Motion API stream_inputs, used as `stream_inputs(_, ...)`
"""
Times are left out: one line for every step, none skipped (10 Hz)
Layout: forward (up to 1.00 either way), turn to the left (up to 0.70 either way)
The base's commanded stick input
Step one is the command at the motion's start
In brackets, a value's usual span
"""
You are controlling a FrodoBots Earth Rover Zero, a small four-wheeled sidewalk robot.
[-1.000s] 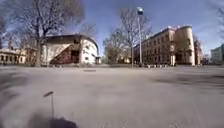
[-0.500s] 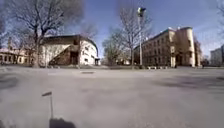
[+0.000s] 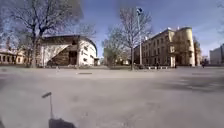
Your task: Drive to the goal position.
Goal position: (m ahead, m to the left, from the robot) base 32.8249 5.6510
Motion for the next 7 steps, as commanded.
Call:
stream_inputs(1.00,0.00)
stream_inputs(1.00,0.00)
stream_inputs(1.00,0.00)
stream_inputs(1.00,0.00)
stream_inputs(1.00,0.00)
stream_inputs(1.00,0.00)
stream_inputs(1.00,0.00)
